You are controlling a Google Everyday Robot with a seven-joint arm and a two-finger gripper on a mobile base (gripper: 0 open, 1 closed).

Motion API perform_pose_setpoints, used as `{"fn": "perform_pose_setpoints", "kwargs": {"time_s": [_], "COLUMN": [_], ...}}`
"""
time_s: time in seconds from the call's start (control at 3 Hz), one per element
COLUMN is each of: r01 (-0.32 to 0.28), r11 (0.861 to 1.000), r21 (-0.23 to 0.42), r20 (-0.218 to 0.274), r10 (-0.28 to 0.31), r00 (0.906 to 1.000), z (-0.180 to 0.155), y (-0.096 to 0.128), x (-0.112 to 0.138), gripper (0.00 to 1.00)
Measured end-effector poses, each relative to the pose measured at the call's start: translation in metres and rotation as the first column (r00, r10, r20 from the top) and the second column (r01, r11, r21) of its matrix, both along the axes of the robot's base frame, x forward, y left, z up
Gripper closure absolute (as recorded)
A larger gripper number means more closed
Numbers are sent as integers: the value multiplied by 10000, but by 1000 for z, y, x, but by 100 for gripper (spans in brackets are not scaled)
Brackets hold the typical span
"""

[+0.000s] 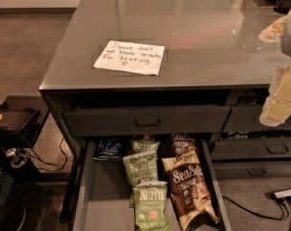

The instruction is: Pick brown chip bag from middle drawer and place on counter

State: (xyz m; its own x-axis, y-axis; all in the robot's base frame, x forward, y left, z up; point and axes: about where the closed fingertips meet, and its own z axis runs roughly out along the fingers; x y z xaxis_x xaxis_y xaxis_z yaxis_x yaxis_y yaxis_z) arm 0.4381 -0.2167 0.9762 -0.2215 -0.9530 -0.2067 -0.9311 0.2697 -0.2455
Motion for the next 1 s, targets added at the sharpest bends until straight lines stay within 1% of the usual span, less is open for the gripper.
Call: {"fn": "perform_pose_setpoints", "kwargs": {"time_s": [0.33,0.67,1.0], "r01": [1,80,419], "r11": [10000,9990,9893], "r21": [5,449,1397], "r20": [0,4,-157], "r10": [-1,-80,-401], "r00": [10000,10000,9991], "z": [0,-9,-43], "y": [0,1,8], "x": [0,-2,-10], "gripper": [0,0,0]}}
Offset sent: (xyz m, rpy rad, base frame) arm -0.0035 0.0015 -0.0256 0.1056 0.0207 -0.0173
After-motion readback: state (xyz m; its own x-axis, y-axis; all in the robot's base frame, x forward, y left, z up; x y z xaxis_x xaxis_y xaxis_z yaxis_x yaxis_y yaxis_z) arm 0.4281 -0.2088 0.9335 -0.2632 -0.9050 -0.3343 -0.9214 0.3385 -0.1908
